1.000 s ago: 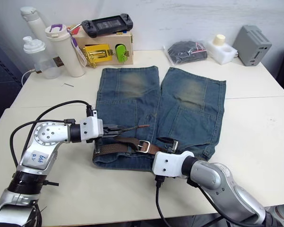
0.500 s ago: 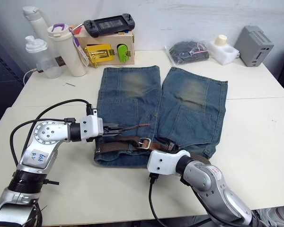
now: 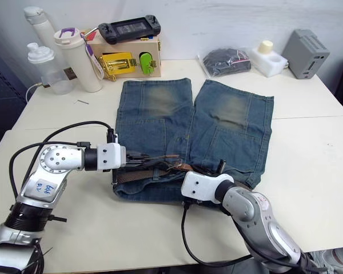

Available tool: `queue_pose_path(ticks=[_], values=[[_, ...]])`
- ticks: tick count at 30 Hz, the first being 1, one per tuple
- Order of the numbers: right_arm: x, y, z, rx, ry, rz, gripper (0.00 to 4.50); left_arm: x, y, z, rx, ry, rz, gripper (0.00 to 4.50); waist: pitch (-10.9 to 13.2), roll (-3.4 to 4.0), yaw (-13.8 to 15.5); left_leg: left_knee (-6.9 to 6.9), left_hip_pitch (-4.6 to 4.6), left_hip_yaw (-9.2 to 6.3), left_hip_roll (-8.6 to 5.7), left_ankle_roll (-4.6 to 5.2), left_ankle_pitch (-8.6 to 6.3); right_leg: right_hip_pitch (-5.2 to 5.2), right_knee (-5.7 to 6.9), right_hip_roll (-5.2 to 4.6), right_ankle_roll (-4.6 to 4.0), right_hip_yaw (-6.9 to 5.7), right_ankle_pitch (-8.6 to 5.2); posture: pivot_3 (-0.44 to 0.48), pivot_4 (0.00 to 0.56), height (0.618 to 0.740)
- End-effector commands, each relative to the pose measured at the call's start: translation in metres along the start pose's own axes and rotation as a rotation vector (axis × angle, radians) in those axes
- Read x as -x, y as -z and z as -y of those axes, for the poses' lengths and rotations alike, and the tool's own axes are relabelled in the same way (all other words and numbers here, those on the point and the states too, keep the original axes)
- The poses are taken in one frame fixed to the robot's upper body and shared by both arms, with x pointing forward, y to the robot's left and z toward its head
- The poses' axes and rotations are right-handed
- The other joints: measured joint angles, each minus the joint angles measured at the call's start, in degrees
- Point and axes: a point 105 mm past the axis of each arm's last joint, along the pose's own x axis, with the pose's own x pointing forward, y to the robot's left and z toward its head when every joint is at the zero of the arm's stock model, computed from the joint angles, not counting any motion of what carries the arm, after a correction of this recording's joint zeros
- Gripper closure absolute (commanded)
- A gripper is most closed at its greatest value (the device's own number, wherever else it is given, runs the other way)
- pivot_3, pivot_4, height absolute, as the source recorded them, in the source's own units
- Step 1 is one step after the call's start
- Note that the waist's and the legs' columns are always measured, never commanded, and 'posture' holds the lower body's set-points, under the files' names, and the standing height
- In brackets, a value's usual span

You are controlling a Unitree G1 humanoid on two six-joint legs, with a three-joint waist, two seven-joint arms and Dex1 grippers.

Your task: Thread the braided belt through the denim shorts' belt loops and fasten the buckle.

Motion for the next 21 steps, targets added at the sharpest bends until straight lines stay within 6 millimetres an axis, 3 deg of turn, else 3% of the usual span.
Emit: queue_pose_path(ticks=[1, 12, 21], values=[[0.002, 0.002, 0.01, 0.113, 0.048, -0.009, 4.48, 0.004, -0.005, -0.008, -0.045, -0.012, -0.007, 4.5, 0.0, -0.01, 0.04, 0.0, -0.02, 0.02, -0.01, 0.0, 0.0, -0.05, 0.07, -0.01, 0.0, 0.0, 0.0, 0.0, 0.15, 0.646], [-0.002, 0.002, 0.008, 0.136, 0.032, 0.001, 4.48, 0.005, -0.015, -0.009, -0.193, 0.047, -0.013, 4.5, 0.0, -0.01, -0.01, 0.1, -0.12, -0.01, -0.01, -0.03, -0.01, -0.21, 0.3, -0.01, 0.0, 0.02, 0.0, 0.0, 0.15, 0.646], [-0.005, 0.0, 0.006, 0.126, 0.022, 0.015, 4.48, 0.013, -0.008, -0.032, -0.44, 0.081, -0.147, 4.5, 0.0, -0.01, -0.06, 0.14, -0.16, -0.02, -0.01, -0.04, -0.02, -0.26, 0.35, -0.01, 0.0, 0.01, 0.0, 0.0, 0.15, 0.646]])
